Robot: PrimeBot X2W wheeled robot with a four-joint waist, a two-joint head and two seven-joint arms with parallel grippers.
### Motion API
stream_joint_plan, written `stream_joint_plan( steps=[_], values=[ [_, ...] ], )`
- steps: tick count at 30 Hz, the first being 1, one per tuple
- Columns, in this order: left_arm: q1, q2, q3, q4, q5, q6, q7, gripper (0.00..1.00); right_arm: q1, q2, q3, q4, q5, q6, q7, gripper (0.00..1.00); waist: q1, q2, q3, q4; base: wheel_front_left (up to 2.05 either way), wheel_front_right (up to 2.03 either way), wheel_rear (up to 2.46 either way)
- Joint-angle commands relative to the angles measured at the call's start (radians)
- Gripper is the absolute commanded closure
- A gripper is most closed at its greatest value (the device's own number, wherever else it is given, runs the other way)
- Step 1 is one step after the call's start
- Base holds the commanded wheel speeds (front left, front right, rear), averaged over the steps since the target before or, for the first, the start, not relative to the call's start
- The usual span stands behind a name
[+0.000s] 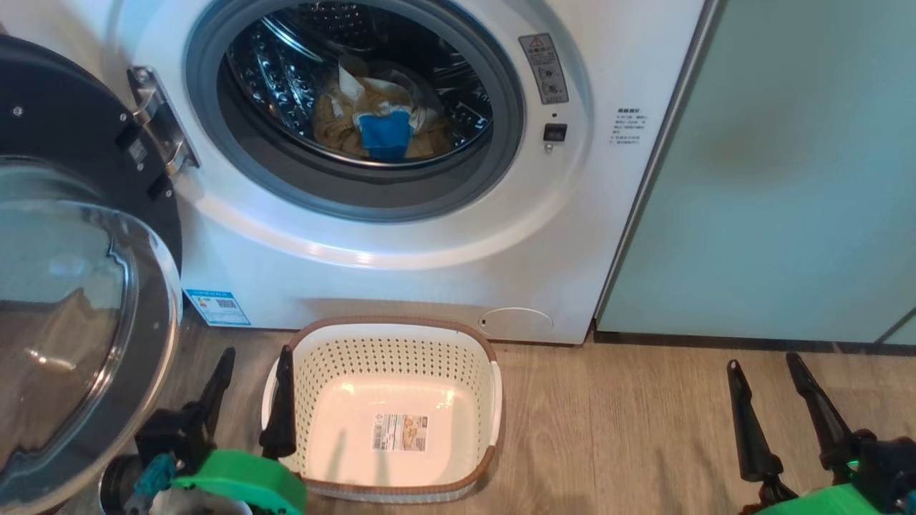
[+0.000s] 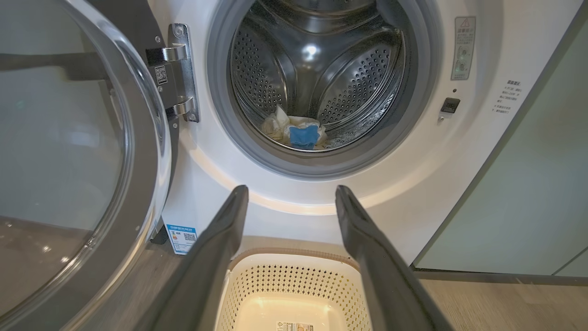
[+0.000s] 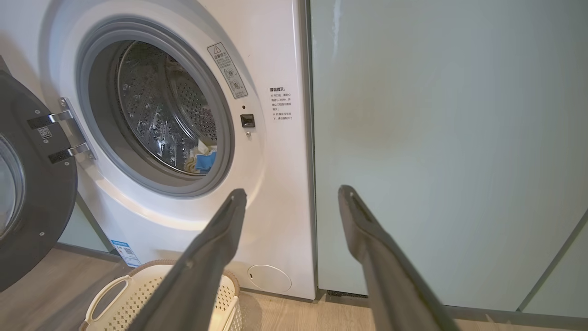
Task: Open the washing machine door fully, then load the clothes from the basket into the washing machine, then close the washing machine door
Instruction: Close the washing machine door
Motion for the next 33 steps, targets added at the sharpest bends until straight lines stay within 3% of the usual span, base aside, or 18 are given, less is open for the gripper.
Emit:
stream_joint_plan(
  steps=[1,17,33],
  values=[
    [-0.039,0.002,0.051,-0.027,0.018,-0.004,-0.006,0.0,-0.017,-0.012,0.019,-0.032,-0.005,-0.003,-0.007,0.0,-0.0001,0.0,-0.001,0.001,-1.48,1.48,0.0],
    [-0.039,-0.006,0.06,-0.018,0.028,-0.022,-0.006,0.0,-0.013,-0.013,0.015,-0.033,-0.004,-0.003,-0.007,0.0,-0.0001,0.0,-0.003,0.013,-1.77,1.77,0.0],
    [-0.027,-0.014,0.069,-0.02,0.033,-0.032,-0.006,0.0,-0.006,-0.009,0.01,-0.028,-0.007,-0.003,-0.007,0.0,-0.0001,0.0,-0.011,0.023,-0.24,0.24,0.0]
  ],
)
